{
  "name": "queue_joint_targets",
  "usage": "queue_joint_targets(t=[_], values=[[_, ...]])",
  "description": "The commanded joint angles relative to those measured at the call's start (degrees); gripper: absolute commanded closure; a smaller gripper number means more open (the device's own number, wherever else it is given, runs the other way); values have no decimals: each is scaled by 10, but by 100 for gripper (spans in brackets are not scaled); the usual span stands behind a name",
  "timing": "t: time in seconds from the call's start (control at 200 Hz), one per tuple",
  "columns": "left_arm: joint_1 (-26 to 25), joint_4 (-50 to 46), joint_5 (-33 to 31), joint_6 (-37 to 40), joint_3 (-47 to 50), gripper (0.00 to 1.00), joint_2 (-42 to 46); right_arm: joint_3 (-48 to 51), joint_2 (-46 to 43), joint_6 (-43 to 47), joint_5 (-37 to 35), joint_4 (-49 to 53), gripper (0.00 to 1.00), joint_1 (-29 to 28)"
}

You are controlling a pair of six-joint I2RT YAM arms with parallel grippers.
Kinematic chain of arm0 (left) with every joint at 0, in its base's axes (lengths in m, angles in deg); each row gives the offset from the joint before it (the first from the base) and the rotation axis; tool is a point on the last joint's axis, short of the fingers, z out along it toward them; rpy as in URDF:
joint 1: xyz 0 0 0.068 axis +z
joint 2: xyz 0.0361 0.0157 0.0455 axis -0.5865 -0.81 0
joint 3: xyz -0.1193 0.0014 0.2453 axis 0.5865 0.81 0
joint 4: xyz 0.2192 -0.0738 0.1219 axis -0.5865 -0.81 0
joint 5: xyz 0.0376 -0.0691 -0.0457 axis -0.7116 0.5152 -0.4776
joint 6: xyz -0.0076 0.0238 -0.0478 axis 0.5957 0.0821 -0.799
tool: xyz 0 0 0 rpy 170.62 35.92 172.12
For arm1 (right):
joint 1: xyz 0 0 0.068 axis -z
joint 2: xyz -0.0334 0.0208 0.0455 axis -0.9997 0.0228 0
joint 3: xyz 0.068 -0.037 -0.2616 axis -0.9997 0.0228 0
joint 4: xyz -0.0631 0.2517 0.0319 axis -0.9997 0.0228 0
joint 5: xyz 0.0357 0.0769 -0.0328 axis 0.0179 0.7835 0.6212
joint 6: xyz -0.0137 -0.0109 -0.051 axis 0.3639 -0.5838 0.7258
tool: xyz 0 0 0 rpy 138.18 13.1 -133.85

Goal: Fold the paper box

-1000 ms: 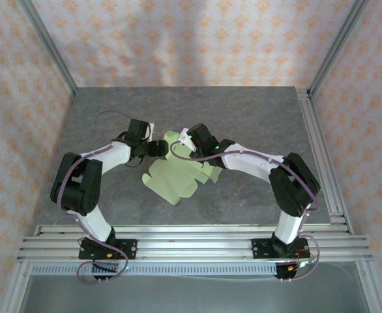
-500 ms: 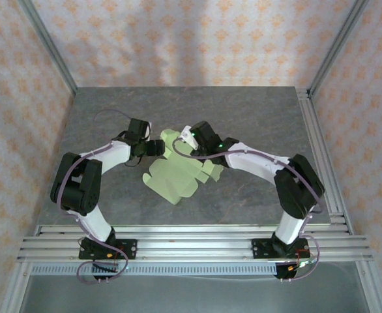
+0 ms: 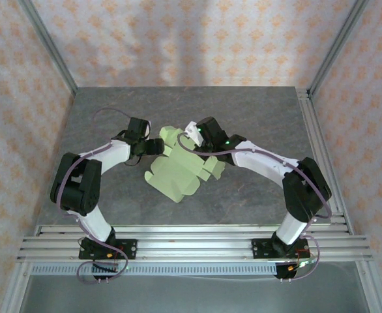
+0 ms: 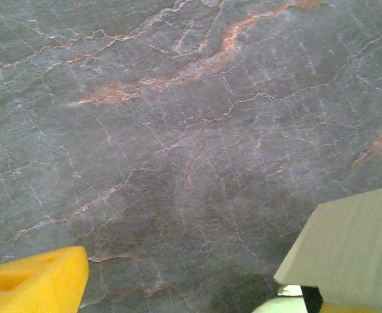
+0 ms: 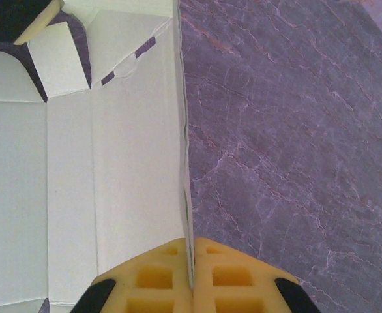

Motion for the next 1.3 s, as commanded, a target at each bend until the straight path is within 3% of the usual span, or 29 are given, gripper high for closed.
queue_joint_targets(t=[0.0,0.325,0.761,1.296], values=[[1,5,35,6,12,15,52,-29,18,-14,-33,0,100,1],[4,64,74,7,63,5,158,-66,87,32,-161,-5,100,-17],[70,104,88,-40,52,4,91,-13,96,176,-217,-125,100,-44],[78,70,108,-21,26,5,77,27,115,327,-335,-246,100,-101]])
